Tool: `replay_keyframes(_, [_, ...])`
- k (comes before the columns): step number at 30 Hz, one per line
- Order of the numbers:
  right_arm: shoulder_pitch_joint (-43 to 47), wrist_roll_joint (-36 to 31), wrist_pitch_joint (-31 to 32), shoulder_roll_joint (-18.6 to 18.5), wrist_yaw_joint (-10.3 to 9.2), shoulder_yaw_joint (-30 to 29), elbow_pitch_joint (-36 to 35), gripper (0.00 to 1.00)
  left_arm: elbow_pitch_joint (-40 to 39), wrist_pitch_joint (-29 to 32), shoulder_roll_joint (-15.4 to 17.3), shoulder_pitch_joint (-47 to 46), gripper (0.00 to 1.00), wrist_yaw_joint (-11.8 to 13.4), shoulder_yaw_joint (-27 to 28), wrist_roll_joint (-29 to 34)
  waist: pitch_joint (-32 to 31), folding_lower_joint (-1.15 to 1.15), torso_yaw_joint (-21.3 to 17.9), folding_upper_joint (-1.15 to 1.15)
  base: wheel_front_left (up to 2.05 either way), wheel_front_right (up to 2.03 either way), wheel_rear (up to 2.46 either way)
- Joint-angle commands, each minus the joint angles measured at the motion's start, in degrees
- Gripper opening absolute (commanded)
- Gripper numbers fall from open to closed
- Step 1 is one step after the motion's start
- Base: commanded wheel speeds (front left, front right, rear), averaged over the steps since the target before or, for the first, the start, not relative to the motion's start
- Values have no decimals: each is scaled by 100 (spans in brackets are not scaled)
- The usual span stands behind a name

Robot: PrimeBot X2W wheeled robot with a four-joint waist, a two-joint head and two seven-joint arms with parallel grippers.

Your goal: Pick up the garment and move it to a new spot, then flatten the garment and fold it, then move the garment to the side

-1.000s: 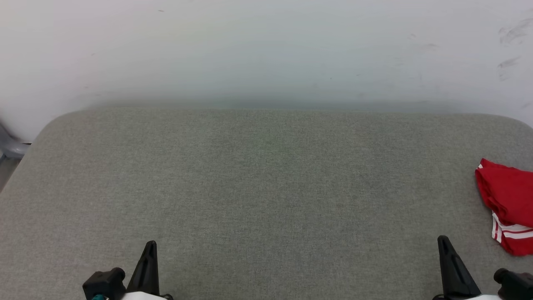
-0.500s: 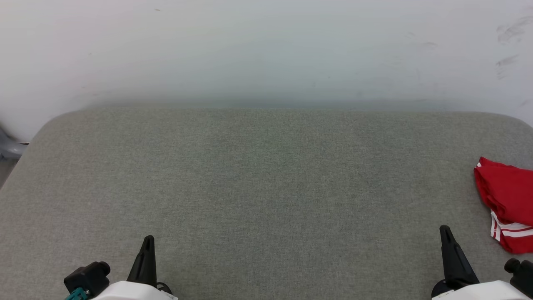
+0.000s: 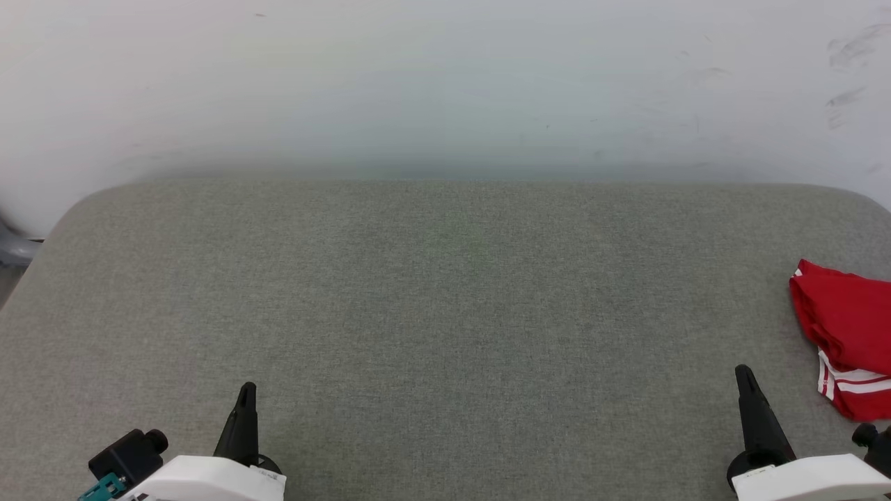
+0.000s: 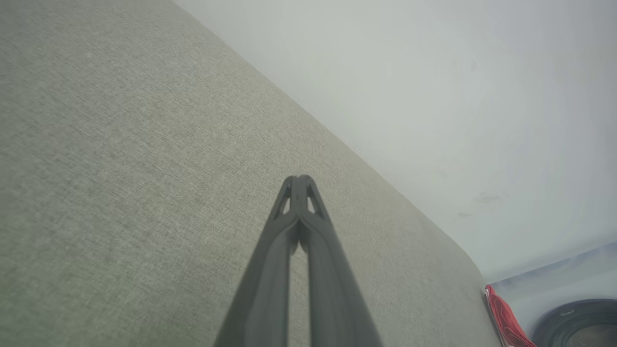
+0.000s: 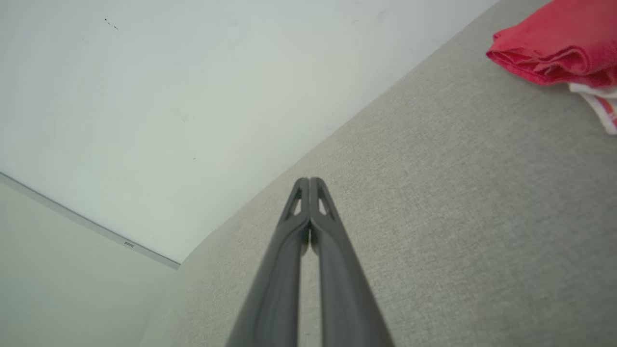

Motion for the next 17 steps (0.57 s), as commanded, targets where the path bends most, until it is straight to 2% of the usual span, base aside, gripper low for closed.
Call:
replay_keyframes(1, [-157, 233, 49, -59, -2, -20, -22, 0, -43, 61, 16, -155, 0, -42, 35, -236, 3, 0, -4, 0, 0, 0, 0])
replay_keyframes(17, [-377, 1353, 320, -58, -3, -57, 127, 0, 62, 344, -9, -331, 0, -146, 148, -1423, 25, 0, -39, 0, 0, 0, 0])
